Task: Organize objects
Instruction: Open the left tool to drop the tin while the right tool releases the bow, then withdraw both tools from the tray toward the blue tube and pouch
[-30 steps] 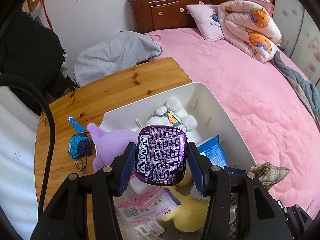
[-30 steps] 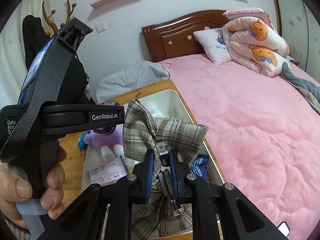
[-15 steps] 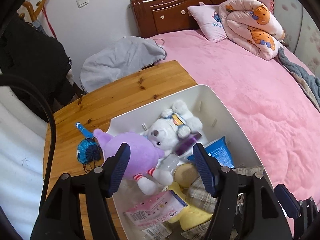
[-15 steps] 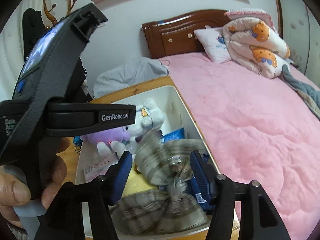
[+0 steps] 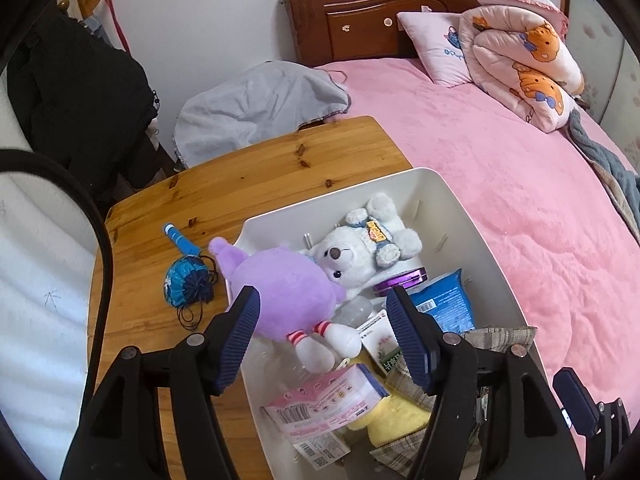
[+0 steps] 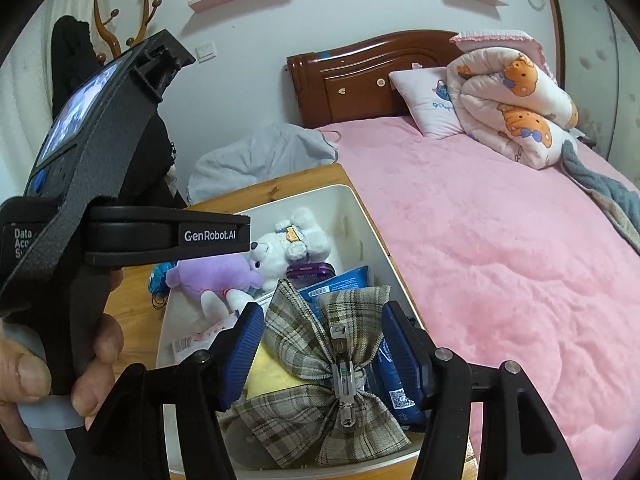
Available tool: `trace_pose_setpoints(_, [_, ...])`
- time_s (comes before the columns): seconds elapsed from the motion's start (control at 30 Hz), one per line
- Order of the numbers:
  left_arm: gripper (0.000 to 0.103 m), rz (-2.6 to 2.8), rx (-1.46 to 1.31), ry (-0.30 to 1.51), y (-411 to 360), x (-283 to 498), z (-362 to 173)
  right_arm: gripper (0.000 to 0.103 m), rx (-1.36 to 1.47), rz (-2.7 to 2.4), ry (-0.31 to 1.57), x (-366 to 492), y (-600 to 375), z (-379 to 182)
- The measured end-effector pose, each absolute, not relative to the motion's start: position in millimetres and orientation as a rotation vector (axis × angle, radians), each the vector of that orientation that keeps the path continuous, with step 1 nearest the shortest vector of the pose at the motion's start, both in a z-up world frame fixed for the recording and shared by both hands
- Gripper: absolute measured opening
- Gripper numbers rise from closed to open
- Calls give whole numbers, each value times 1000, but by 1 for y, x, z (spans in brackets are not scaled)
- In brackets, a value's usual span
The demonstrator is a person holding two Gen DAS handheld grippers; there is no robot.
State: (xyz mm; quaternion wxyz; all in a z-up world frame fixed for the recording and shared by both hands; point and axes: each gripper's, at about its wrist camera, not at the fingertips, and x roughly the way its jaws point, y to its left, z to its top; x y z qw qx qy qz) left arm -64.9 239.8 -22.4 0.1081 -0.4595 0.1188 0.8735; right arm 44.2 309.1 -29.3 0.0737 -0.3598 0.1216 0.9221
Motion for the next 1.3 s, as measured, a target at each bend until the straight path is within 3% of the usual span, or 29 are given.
trace_pose_setpoints(0.63, [74, 2680, -1272, 216, 168, -53, 10, 62, -1044, 2844, 188, 54, 257, 0])
trace_pose_setpoints(1.3, [75, 2897, -1257, 39, 26, -86, 21, 62, -1127, 2974, -48, 16, 177, 29])
